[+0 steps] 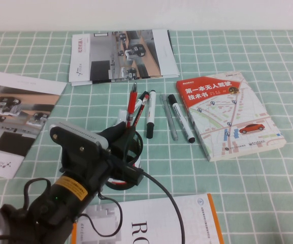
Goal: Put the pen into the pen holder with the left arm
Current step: Place the pen onto the pen holder
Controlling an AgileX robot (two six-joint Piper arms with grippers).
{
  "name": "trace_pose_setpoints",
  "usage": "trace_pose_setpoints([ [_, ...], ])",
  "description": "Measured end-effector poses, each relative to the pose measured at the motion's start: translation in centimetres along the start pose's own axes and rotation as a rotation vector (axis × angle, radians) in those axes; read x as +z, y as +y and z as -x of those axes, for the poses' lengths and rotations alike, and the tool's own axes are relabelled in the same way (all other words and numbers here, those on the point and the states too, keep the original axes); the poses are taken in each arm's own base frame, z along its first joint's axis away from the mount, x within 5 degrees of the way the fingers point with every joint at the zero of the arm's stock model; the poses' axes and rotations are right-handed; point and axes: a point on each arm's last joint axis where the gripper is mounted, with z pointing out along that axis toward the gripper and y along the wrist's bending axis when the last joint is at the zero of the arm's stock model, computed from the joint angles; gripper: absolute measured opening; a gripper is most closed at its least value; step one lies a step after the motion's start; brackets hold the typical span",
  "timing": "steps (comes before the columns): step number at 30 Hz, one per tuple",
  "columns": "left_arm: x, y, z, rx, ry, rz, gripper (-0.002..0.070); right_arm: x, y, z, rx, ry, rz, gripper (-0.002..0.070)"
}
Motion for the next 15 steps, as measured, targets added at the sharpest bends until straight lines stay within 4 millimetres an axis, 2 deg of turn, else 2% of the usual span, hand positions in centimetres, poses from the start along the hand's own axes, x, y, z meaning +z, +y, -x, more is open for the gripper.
trace_pose_setpoints([
  [8,0.02,-0.05,-0.56,0.003,0.05,-0.005,0.0106,0.0,0.0,0.0,0.0,0.0,0.0,-0.002],
  [12,-0.01,-0.05,-0.94,0.003,0.092,-0.006,0.0208,0.0,0.0,0.0,0.0,0.0,0.0,-0.002],
  [15,-0.01,-0.05,-0.95,0.003,0.094,-0.006,0.0321,0.0,0.0,0.0,0.0,0.0,0.0,-0.002],
])
